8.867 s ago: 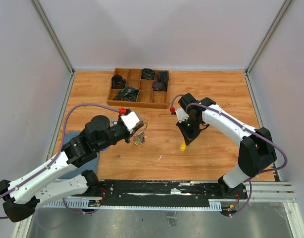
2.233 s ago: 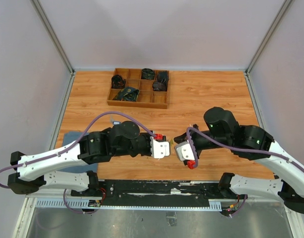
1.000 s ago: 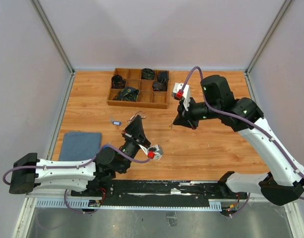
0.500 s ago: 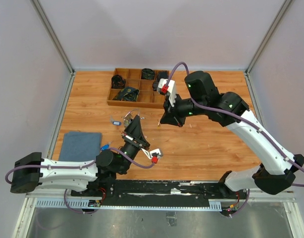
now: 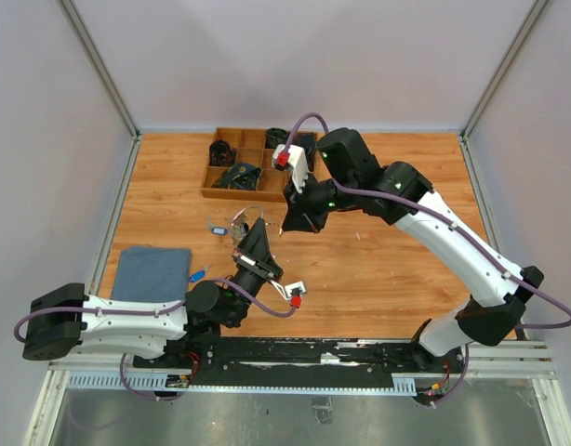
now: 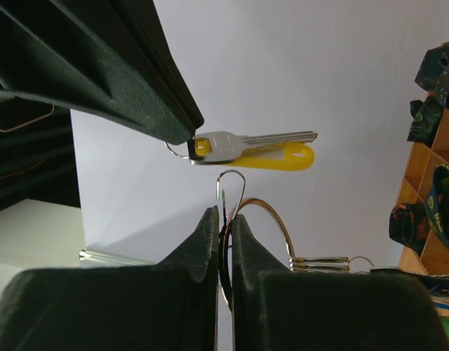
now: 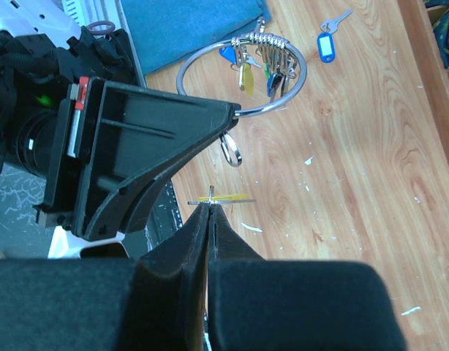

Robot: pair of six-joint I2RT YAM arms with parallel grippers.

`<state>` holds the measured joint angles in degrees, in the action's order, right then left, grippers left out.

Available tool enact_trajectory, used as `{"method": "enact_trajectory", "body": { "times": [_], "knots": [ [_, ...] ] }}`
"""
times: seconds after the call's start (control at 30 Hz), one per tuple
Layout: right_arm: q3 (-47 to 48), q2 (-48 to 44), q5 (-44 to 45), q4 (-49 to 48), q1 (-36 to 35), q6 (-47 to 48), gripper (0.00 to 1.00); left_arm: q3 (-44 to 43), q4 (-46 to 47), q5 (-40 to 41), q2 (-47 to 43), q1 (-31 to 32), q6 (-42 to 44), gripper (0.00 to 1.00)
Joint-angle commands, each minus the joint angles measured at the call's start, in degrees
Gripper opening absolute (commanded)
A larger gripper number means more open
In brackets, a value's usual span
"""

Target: Put the keys on the keyring

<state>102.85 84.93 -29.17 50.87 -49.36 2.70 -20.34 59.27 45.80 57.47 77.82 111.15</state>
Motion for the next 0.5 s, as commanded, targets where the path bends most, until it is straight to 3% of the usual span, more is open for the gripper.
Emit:
{"method": "enact_trajectory", "body": {
  "times": [0.0,0.47],
  "knots": [
    [2.75,1.54,-1.85,-0.58,-0.98,-3.34,0.01,0.34,4.03,-0.40,0.85,0.49,2.92,0.01],
    [1.90,2.92,-0.65,-3.10,-1.18,-13.04,0.01,0.42,4.15,-0.06,1.12,0.49,3.58,0.01]
  ]
}}
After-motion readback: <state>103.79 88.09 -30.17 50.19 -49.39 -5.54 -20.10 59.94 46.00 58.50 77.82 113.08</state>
